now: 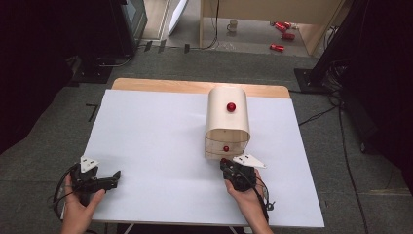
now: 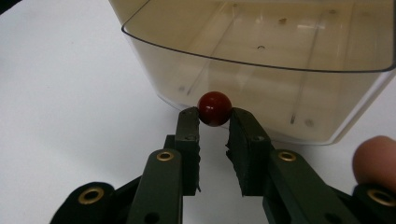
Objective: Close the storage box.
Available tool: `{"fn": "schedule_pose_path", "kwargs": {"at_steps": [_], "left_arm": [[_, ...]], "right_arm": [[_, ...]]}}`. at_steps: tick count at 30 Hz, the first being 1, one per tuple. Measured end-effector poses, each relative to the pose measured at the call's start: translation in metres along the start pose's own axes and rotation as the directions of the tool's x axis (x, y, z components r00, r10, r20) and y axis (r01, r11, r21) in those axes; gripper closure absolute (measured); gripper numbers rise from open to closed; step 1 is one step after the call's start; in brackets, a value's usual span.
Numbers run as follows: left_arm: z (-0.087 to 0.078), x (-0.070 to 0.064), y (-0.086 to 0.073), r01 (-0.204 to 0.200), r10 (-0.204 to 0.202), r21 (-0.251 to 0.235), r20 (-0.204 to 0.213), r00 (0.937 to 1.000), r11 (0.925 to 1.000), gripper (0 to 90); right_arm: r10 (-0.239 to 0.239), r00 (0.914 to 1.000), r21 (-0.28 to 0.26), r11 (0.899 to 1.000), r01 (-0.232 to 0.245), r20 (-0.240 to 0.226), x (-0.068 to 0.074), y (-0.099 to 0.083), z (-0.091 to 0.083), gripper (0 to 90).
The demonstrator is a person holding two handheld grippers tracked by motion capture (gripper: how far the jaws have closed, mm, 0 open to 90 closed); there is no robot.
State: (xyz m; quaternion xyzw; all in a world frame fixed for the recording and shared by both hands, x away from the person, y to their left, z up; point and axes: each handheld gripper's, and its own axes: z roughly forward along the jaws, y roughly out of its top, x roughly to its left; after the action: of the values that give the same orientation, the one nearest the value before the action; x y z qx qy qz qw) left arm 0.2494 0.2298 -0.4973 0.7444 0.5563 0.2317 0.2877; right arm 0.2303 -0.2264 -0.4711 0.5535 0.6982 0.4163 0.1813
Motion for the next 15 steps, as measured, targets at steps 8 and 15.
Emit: {"fn": "schedule_pose_path", "kwargs": {"at_steps": [8,15], "left_arm": [[0.0,0.0,0.0,0.001,-0.001,-0.001,0.0,1.0,1.0,0.0],[0.0,0.0,0.0,0.001,-0.001,-0.001,0.0,1.0,1.0,0.0]], "right_arm": [[-0.016,0.9991,0.031,0.999,0.018,-0.038,-0.009,-0.002,-0.009,32.1],[-0.075,0.997,0.099,0.992,0.077,-0.021,-0.026,-0.01,-0.029,2.0]]}}
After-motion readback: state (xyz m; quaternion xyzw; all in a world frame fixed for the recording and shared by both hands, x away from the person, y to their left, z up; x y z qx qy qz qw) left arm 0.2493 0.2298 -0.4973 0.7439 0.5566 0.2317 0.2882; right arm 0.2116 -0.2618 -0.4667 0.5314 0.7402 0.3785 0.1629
